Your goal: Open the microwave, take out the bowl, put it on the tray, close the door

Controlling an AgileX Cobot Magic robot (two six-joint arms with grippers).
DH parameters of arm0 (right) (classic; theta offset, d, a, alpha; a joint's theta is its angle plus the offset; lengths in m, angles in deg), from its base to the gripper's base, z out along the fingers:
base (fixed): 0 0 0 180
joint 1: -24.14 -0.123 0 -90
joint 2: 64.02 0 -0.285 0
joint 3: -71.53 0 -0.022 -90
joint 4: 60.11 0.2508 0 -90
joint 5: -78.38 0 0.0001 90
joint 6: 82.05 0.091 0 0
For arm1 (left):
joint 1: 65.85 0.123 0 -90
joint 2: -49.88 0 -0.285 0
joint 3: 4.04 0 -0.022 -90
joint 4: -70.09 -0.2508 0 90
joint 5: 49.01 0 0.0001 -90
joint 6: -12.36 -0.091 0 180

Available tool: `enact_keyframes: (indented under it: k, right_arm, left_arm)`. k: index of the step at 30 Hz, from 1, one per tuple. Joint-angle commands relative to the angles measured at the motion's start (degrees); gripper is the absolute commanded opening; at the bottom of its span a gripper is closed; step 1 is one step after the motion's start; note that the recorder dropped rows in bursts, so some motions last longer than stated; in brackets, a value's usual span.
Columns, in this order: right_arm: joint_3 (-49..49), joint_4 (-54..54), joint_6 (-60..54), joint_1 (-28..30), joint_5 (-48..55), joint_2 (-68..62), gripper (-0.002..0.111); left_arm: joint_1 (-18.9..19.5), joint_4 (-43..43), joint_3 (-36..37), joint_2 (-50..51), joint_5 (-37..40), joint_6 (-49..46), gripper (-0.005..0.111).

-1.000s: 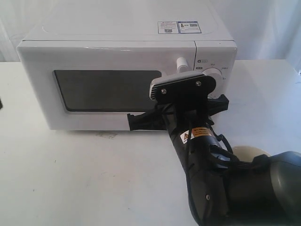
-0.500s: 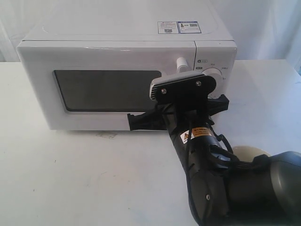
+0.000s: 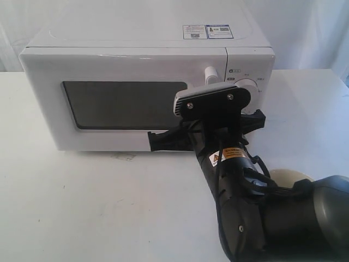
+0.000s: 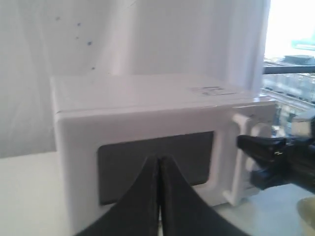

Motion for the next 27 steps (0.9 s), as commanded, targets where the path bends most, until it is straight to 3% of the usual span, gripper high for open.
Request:
enact_keyframes:
  k: [1,11,14,19,25,27]
  right_arm:
    - [-0.3,0.17,0.12,-0.15,-0.16,0.39,0.0]
    - [-0.3,0.17,0.12,-0.15,-0.16,0.39,0.0]
    - [-0.3,0.17,0.12,-0.15,-0.16,0.39,0.0]
    - [-0.3,0.17,0.12,-0.15,-0.16,0.39,0.0]
    - [-0.3,0.17,0.12,-0.15,-0.16,0.39,0.0]
    - [-0.3,0.17,0.12,-0.15,-0.16,0.39,0.0]
  left_arm:
    - [0.65,-9.02,8.49,-0.44,-9.5,10.88,0.0]
    - [0.65,-51.76,19.55,-0.44,-21.57,49.62,0.0]
    - [0.65,-54.84,20.08,-0.44,-23.05,52.03,0.0]
    - [0.65,-58.39,20.08,-0.44,-18.84,52.03,0.0]
    - [0.65,-61.02,20.08,-0.44,-6.12,51.95,0.0]
    - [0.65,-61.54,20.08,-0.44,-6.91,51.95,0.0]
